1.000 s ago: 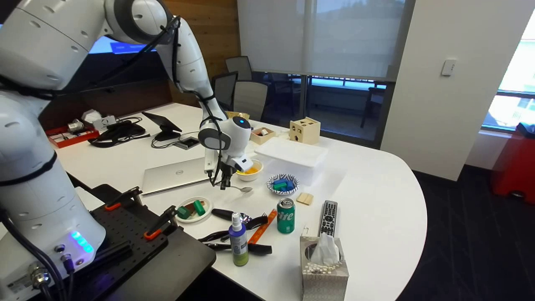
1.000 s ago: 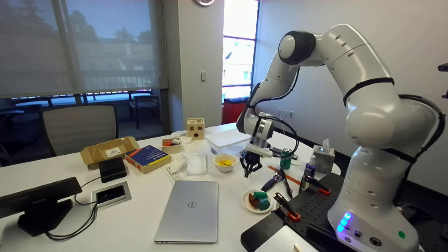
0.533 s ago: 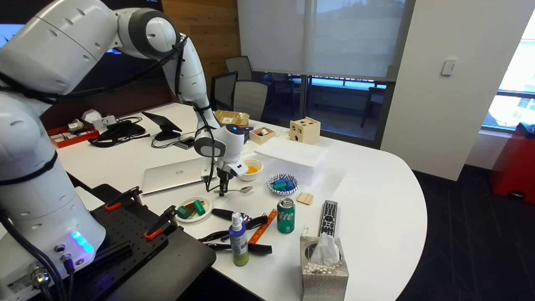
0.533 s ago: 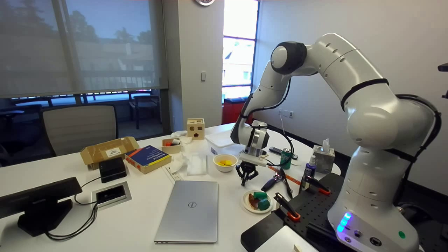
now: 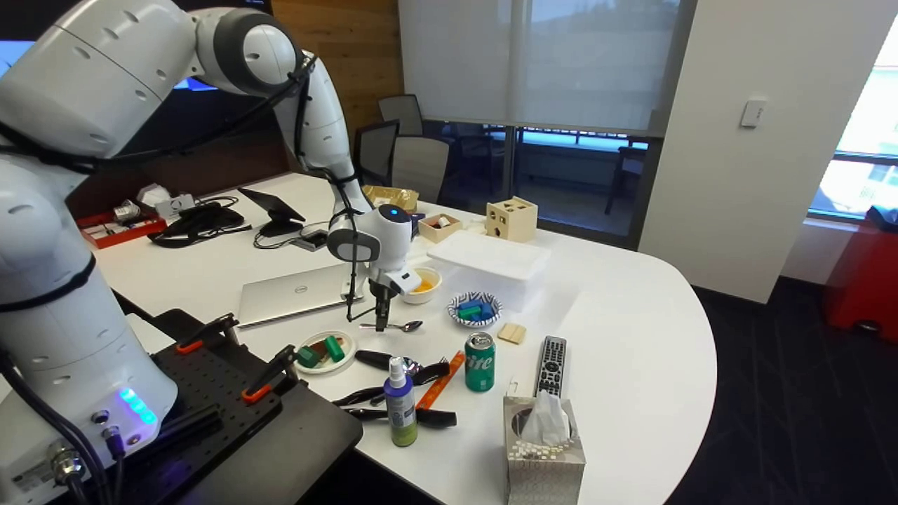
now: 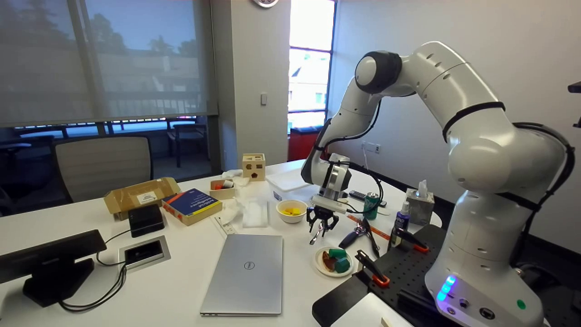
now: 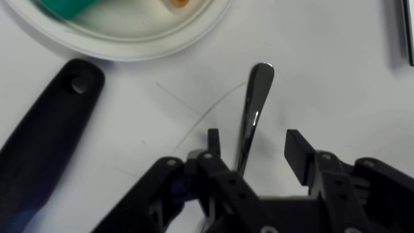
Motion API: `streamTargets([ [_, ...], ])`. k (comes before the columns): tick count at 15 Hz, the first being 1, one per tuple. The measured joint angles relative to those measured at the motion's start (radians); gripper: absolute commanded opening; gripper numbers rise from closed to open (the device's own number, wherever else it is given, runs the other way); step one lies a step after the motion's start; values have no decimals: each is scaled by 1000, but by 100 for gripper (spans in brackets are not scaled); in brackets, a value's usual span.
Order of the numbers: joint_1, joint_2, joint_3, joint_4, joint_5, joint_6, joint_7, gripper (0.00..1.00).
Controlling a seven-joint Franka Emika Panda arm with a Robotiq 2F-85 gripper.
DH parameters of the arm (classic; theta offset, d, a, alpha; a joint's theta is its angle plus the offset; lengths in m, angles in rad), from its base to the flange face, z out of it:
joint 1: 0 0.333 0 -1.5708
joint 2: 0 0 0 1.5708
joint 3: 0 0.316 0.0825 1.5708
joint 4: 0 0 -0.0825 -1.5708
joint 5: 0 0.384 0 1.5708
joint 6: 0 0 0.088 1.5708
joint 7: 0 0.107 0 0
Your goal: Use the spoon to stir in both the left then the right white bowls
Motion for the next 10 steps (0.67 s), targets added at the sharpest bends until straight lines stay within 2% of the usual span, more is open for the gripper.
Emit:
streamTargets([
  [2, -17, -43, 4, -28, -1, 0, 0, 100],
  [10, -34, -349, 3, -241, -1, -35, 0, 100],
])
